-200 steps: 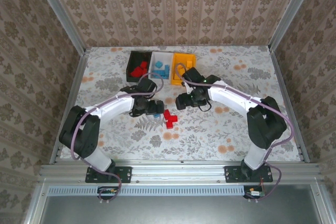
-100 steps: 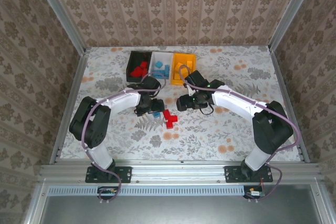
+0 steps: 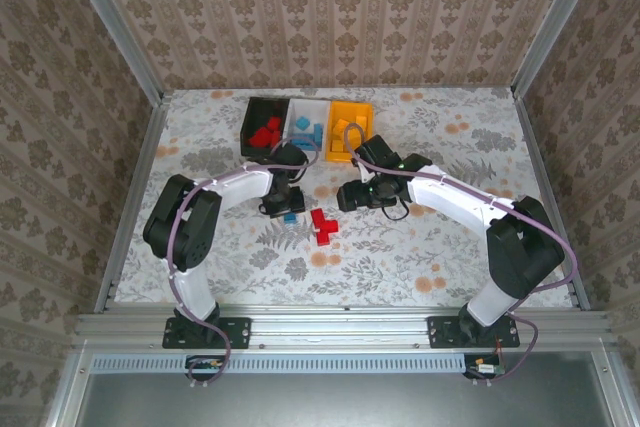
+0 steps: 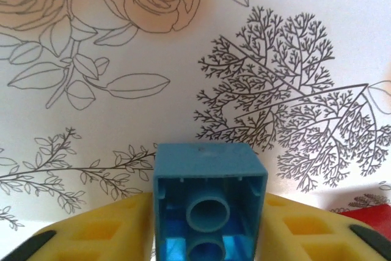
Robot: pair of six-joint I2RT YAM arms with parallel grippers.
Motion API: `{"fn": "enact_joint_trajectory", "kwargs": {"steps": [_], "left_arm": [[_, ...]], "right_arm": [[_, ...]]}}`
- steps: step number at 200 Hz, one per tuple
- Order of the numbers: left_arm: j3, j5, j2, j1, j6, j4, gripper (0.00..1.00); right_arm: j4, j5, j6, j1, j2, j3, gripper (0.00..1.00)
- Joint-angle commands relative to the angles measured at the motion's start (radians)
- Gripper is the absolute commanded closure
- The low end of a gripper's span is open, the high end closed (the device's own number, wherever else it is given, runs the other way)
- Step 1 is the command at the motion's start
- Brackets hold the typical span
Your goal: Sort the legos into containers by color
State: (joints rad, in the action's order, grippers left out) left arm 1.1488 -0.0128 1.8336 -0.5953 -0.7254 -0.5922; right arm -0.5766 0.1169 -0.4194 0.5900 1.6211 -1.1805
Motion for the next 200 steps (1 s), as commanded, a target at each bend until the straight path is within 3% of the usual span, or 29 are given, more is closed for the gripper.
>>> {"fn": "enact_joint_trajectory", "kwargs": {"steps": [1,29,72,97,135,200], "left_arm": [[0.017,-0.042,0.028,-0.003,0.012,0.058,0.62],[0.016,-0.050,0.004,0.003,0.022,0.066,0.71],[0.078,-0.122,-0.061,0.054,0.063,0.086,0.71],[0.200,-0.194,-0.057,0.110,0.105,0.060,0.70],[0.566,-0.200,0.084,0.167,0.218,-0.083,0.69],[1.387,-0.160,0.601,0.180,0.356,-0.419,0.67]], "right_arm": [[0.009,-0.007,-0.009,0.004,-0.026,0.019,0.22],[0.012,-0.012,-0.010,0.004,-0.032,0.024,0.22],[0.001,-0.023,-0.012,0.001,-0.075,0.055,0.22],[0.002,-0.029,-0.024,-0.011,-0.132,0.104,0.22],[0.009,-0.020,-0.055,-0.018,-0.217,0.186,0.21],[0.064,0.035,-0.128,-0.008,-0.333,0.306,0.22]]}}
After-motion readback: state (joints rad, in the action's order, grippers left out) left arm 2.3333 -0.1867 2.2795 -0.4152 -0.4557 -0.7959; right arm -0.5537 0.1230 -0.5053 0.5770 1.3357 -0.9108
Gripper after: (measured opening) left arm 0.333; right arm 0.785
